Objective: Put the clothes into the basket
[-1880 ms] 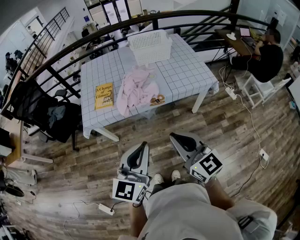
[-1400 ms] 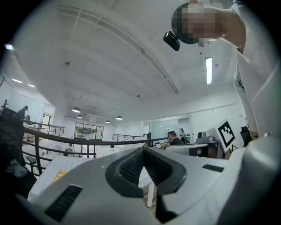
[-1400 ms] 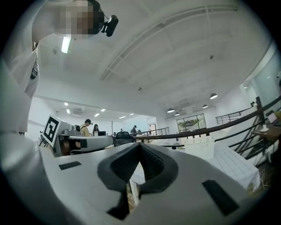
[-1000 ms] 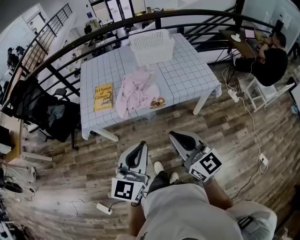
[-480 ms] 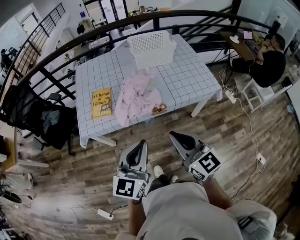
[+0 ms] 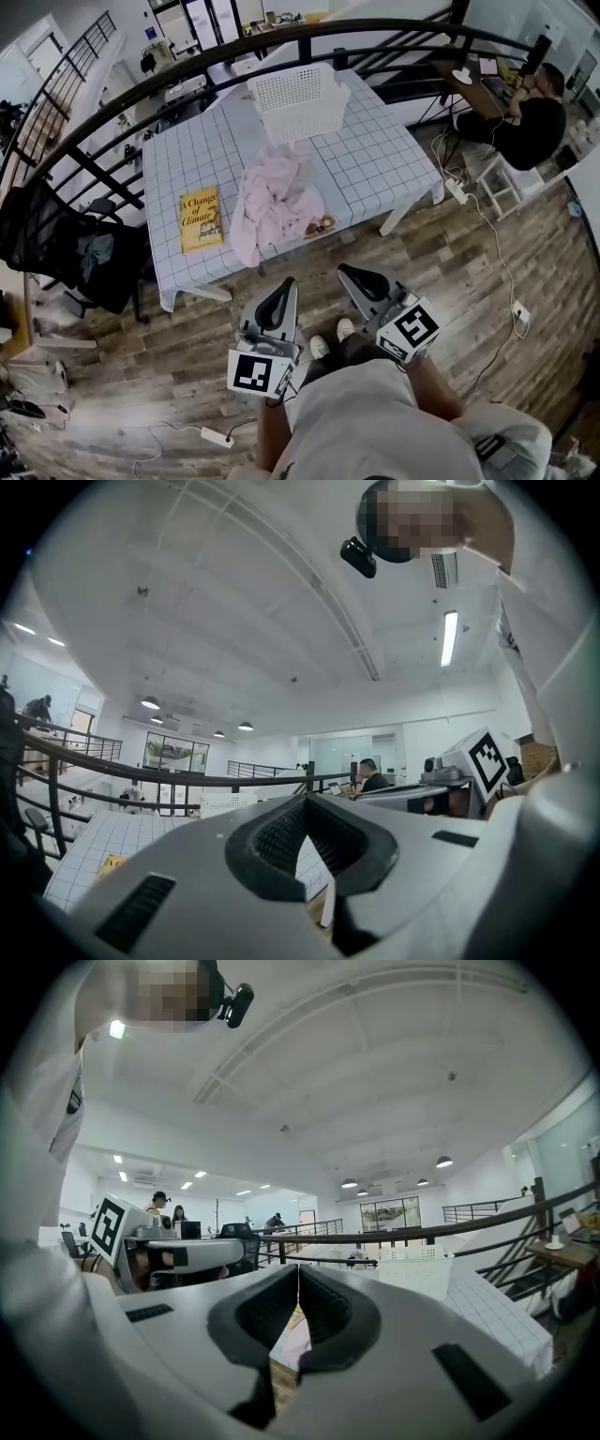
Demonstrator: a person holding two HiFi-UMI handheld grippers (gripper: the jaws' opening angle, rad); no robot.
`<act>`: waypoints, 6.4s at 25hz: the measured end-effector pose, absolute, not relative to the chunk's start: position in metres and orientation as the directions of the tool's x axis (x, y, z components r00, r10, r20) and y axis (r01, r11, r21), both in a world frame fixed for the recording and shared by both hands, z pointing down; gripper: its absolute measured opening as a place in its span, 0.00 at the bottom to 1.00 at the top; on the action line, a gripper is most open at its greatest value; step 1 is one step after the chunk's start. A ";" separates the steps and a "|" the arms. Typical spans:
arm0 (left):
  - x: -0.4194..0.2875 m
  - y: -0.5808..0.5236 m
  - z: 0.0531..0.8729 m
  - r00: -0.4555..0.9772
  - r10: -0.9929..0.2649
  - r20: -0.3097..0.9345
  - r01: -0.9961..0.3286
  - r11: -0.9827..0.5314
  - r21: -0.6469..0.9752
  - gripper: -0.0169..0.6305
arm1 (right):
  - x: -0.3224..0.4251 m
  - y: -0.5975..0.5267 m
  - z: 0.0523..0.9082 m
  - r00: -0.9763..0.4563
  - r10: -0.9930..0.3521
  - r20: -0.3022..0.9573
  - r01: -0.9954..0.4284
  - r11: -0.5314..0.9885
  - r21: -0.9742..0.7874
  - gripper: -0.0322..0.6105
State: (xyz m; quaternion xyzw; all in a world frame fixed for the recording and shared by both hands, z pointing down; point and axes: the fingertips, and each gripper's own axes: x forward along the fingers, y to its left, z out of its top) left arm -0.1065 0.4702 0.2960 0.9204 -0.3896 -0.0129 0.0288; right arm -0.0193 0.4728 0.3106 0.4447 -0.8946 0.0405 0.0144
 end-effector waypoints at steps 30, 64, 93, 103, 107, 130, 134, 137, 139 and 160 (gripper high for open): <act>-0.058 0.336 0.305 0.621 -0.784 0.021 -0.783 -0.619 0.054 0.03 | 0.033 0.333 0.326 -0.679 -0.730 0.078 -0.734 0.677 -0.056 0.07; -0.066 0.205 0.321 0.664 -0.748 0.027 -0.747 -0.661 0.068 0.03 | 0.014 0.201 0.339 -0.654 -0.750 0.098 -0.756 0.653 -0.049 0.08; -0.096 0.120 0.366 0.762 -0.641 0.096 -0.648 -0.753 0.116 0.03 | -0.038 0.120 0.394 -0.620 -0.734 0.276 -0.755 0.654 0.044 0.08; -0.091 0.092 0.397 0.734 -0.664 0.142 -0.678 -0.727 0.110 0.03 | -0.037 0.088 0.431 -0.660 -0.667 0.346 -0.704 0.710 0.024 0.08; -0.089 0.082 0.409 0.721 -0.675 0.159 -0.692 -0.713 0.112 0.03 | -0.037 0.077 0.444 -0.677 -0.635 0.372 -0.678 0.735 0.020 0.12; -0.078 0.062 0.466 0.671 -0.679 0.297 -0.736 -0.660 0.153 0.03 | -0.055 0.048 0.556 -0.678 -0.379 0.630 -0.456 0.889 0.044 0.43; -0.076 0.063 0.472 0.666 -0.677 0.314 -0.739 -0.657 0.151 0.03 | -0.065 0.052 0.572 -0.673 -0.320 0.667 -0.386 0.921 0.053 0.48; -0.075 0.063 0.475 0.660 -0.677 0.325 -0.743 -0.653 0.149 0.03 | -0.070 0.056 0.582 -0.668 -0.281 0.689 -0.339 0.939 0.055 0.51; -0.076 0.063 0.477 0.656 -0.678 0.331 -0.746 -0.648 0.152 0.03 | -0.072 0.060 0.588 -0.662 -0.256 0.704 -0.312 0.949 0.051 0.53; -0.088 0.071 0.501 0.627 -0.672 0.395 -0.770 -0.613 0.179 0.03 | -0.097 0.063 0.664 -0.602 -0.130 0.788 -0.160 0.986 0.041 0.74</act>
